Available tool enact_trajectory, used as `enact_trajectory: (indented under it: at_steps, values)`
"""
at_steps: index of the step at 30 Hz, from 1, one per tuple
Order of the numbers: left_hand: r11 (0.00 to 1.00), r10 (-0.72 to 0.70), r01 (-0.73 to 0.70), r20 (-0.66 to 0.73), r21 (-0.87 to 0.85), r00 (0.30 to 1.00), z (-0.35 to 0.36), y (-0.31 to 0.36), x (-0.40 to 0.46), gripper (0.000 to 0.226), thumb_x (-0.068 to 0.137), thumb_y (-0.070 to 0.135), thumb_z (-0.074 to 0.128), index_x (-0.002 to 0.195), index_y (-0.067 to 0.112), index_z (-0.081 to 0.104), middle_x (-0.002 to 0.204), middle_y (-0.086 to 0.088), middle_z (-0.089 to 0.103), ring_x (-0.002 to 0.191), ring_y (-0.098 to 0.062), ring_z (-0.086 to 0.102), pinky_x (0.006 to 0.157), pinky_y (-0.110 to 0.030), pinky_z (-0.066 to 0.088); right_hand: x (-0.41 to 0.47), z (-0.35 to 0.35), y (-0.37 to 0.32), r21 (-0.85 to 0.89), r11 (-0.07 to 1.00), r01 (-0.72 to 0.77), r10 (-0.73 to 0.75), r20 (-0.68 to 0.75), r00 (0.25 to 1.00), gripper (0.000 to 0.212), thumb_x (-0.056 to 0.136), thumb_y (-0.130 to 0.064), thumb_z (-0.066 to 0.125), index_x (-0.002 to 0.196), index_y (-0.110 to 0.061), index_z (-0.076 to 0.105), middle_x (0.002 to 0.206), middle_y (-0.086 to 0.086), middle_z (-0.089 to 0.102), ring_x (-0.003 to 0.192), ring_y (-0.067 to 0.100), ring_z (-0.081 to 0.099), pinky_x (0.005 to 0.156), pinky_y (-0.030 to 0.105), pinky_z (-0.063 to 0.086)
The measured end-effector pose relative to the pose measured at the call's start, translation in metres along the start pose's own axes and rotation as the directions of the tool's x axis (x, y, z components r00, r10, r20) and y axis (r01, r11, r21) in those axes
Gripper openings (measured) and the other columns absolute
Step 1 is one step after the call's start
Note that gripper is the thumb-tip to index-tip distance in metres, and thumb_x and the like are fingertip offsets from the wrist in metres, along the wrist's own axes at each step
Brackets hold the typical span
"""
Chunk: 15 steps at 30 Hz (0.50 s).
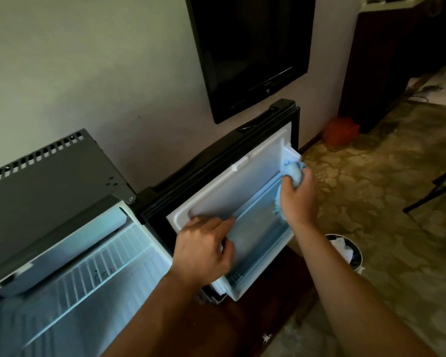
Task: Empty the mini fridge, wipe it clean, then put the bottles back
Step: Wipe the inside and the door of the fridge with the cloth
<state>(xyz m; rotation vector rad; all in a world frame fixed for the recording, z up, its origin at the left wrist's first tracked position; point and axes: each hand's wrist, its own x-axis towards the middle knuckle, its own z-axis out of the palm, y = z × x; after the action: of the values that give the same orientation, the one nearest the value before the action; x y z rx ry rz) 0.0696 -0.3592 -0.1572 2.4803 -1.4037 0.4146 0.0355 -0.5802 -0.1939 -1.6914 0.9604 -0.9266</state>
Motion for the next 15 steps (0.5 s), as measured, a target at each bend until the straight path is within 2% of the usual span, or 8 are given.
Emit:
enact_trajectory:
  at_steps: [3, 6, 9, 13, 15]
  values:
    - [1.0, -0.031, 0.031, 0.016, -0.005, 0.999, -0.004, 0.002, 0.001, 0.04, 0.072, 0.024, 0.053, 0.104, 0.018, 0.077, 0.077, 0.005, 0.069, 0.07, -0.021, 0.065, 0.067, -0.027, 0.051, 0.008, -0.001, -0.001, 0.006, 0.999, -0.032, 0.032, -0.021, 0.999, 0.034, 0.089, -0.029, 0.052, 0.12, -0.015, 0.051, 0.113, 0.013, 0.058, 0.095, 0.033, 0.059, 0.08, 0.051, 0.052]
    - [0.999, -0.05, 0.05, 0.034, -0.003, 0.998, -0.005, 0.004, 0.001, 0.043, 0.071, 0.023, 0.049, 0.103, 0.018, 0.077, 0.076, 0.004, 0.069, 0.071, -0.022, 0.066, 0.067, -0.028, 0.052, 0.001, 0.002, 0.001, 0.001, 1.0, -0.02, 0.02, 0.015, 1.0, 0.03, 0.089, -0.028, 0.052, 0.116, -0.015, 0.051, 0.109, 0.013, 0.058, 0.093, 0.033, 0.059, 0.077, 0.05, 0.053]
    - [0.998, -0.06, 0.06, 0.054, 0.009, 0.997, -0.006, 0.005, 0.002, 0.046, 0.07, 0.023, 0.047, 0.103, 0.017, 0.077, 0.076, 0.003, 0.069, 0.071, -0.024, 0.066, 0.068, -0.028, 0.052, -0.015, 0.004, 0.002, 0.037, 0.999, 0.016, -0.017, 0.046, 0.999, 0.021, 0.089, -0.024, 0.056, 0.107, -0.017, 0.053, 0.104, 0.008, 0.056, 0.088, 0.027, 0.059, 0.064, 0.034, 0.049]
    - [0.997, -0.075, 0.073, 0.067, 0.02, 0.995, -0.007, 0.006, 0.004, 0.046, 0.071, 0.023, 0.046, 0.104, 0.017, 0.077, 0.078, 0.003, 0.07, 0.072, -0.024, 0.067, 0.069, -0.029, 0.052, -0.045, 0.01, 0.001, 0.019, 0.997, 0.068, -0.069, 0.054, 0.996, 0.017, 0.085, -0.025, 0.062, 0.098, -0.019, 0.054, 0.103, 0.004, 0.054, 0.082, 0.015, 0.051, 0.068, 0.028, 0.039]
    - [0.997, -0.069, 0.067, 0.069, 0.027, 0.995, -0.008, 0.007, 0.006, 0.046, 0.073, 0.023, 0.045, 0.106, 0.016, 0.076, 0.08, 0.002, 0.07, 0.074, -0.025, 0.067, 0.07, -0.031, 0.053, -0.06, 0.013, -0.001, 0.043, 0.992, 0.12, -0.122, 0.044, 0.992, 0.017, 0.083, -0.021, 0.066, 0.095, -0.016, 0.055, 0.101, 0.005, 0.054, 0.077, 0.005, 0.042, 0.064, 0.018, 0.032]
